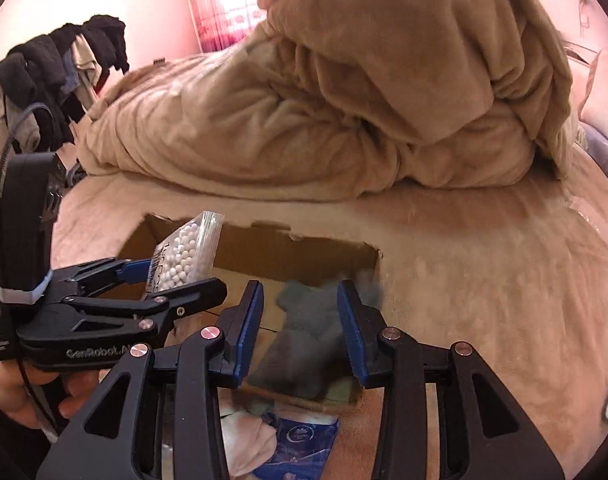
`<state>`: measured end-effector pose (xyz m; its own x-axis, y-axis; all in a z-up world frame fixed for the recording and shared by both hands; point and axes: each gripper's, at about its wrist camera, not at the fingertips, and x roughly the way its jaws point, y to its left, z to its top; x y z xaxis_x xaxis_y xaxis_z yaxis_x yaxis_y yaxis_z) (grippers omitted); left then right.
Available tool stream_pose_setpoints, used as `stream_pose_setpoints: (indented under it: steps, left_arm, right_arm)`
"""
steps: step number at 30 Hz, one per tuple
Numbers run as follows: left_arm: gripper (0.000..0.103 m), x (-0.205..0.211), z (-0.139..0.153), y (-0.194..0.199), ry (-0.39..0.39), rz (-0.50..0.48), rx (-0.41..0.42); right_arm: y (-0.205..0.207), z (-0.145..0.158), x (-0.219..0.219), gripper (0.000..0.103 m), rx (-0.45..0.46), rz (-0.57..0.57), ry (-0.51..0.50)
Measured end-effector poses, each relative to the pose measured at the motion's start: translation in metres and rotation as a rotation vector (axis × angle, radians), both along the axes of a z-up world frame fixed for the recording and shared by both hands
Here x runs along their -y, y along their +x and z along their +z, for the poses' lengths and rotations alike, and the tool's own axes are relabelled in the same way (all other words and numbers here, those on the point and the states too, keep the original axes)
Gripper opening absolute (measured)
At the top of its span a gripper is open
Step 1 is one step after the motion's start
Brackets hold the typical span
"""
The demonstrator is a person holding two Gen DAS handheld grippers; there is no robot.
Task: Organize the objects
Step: 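Lower both held items into the cardboard box and open both grippers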
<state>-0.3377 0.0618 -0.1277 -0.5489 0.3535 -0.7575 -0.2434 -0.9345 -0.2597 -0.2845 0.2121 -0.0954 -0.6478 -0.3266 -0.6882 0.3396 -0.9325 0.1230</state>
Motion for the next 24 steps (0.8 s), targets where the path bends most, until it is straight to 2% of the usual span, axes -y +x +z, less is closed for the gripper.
stream_pose_setpoints:
  steps: [3, 8, 10, 12, 18, 22, 24]
  left_arm:
    - [0.078, 0.000, -0.011, -0.004, -0.016, 0.000, 0.054]
    - [0.092, 0.003, -0.006, 0.002, -0.049, 0.015, 0.017]
    - [0.092, 0.007, -0.001, 0.005, -0.037, 0.023, 0.008]
    - [0.092, 0.012, 0.007, 0.013, -0.021, 0.023, -0.006]
    - [0.092, 0.029, 0.040, 0.051, -0.073, 0.060, -0.104]
    - [0.092, 0.047, 0.068, 0.092, -0.018, 0.098, -0.151]
    - [0.092, 0.051, 0.079, 0.109, -0.007, 0.105, -0.170]
  right_arm:
    - [-0.001, -0.010, 0.002, 0.040, 0.021, -0.002, 0.008]
    - [0.007, -0.003, -0.003, 0.041, -0.004, -0.014, -0.008]
    - [0.009, 0.002, -0.005, 0.043, -0.012, -0.022, -0.015]
    - [0.013, 0.009, -0.006, 0.046, -0.027, -0.026, -0.020]
    - [0.035, 0.032, -0.009, 0.050, -0.064, -0.043, -0.020]
    - [0.057, 0.051, -0.011, 0.054, -0.087, -0.053, -0.002]
    - [0.072, 0.064, -0.013, 0.060, -0.110, -0.051, -0.001]
